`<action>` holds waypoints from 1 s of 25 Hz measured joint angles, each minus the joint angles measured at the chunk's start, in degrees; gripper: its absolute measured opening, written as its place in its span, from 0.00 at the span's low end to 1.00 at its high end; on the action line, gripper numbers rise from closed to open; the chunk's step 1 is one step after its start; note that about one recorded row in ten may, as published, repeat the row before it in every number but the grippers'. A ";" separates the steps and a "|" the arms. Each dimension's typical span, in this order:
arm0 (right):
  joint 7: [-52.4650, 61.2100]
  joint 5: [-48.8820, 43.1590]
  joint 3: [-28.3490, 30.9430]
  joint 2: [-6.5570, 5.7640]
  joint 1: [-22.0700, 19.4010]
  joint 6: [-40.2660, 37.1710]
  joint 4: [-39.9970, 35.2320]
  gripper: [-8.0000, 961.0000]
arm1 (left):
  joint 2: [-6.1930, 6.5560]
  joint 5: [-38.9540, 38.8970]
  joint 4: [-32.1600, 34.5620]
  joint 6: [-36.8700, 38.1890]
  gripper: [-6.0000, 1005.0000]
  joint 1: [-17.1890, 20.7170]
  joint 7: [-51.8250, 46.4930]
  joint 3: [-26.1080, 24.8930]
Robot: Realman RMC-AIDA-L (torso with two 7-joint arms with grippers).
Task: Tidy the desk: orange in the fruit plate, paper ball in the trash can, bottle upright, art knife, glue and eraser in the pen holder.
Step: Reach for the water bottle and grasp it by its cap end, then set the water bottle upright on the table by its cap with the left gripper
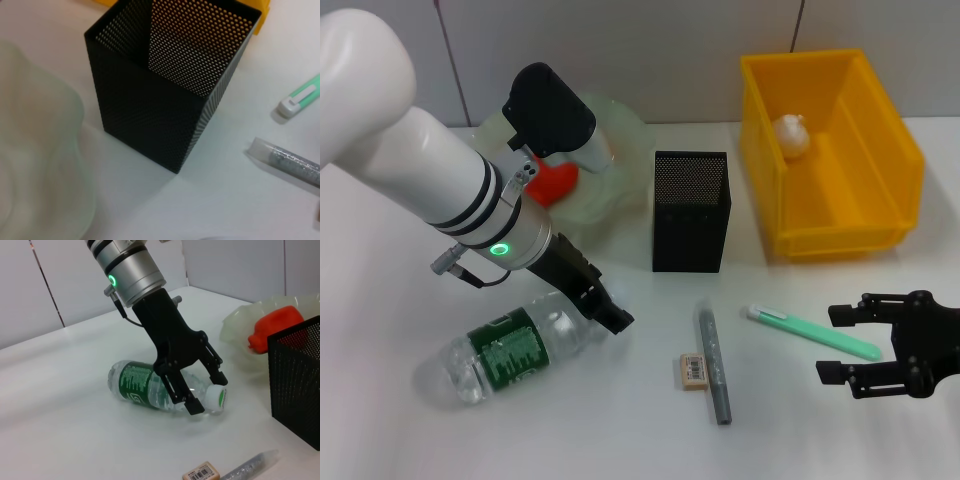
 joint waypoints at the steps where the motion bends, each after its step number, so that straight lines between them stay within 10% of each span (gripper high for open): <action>1: 0.00 0.00 0.00 0.00 0.00 0.00 0.00 0.82 | 0.00 0.00 0.00 0.00 0.81 0.00 0.00 0.00; 13: 0.00 0.09 0.00 -0.02 0.22 0.09 0.00 0.82 | 0.05 0.59 -0.60 -0.99 0.81 -0.15 0.01 1.04; 20: 0.00 0.18 0.16 -0.12 0.41 0.11 0.01 0.82 | 0.06 0.59 -0.60 -0.83 0.46 -0.54 0.07 3.35; 25: 0.00 0.26 0.25 -0.21 0.44 0.11 0.01 0.82 | 0.05 0.22 0.82 0.05 0.45 -0.60 0.02 2.78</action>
